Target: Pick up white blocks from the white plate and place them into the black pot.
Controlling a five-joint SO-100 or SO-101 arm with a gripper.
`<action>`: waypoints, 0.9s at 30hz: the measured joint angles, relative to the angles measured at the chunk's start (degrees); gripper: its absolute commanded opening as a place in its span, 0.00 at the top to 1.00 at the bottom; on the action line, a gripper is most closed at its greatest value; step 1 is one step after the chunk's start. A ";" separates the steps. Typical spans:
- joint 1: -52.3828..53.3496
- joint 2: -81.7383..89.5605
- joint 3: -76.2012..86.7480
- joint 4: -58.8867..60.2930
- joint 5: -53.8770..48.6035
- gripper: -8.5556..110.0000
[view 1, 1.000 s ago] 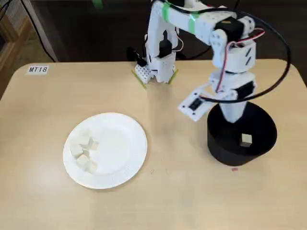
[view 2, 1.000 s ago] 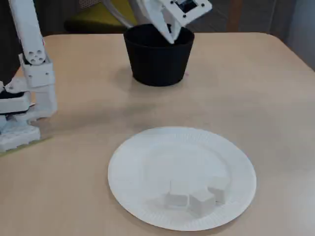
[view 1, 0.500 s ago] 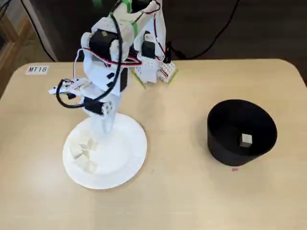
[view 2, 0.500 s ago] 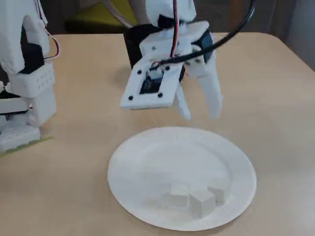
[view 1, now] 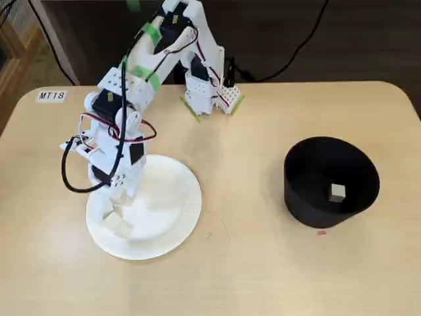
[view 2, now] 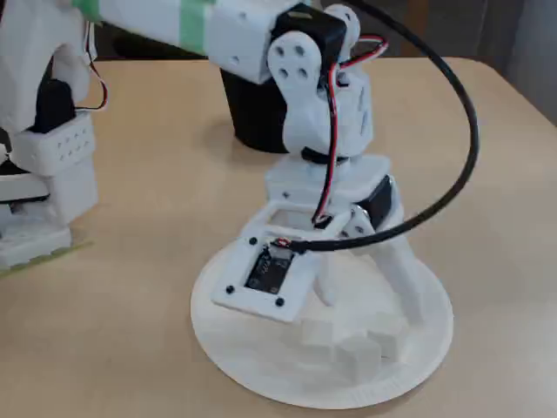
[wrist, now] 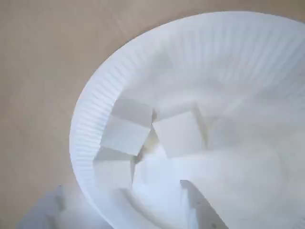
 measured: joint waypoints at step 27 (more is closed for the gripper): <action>0.00 -16.87 -18.72 1.67 3.08 0.94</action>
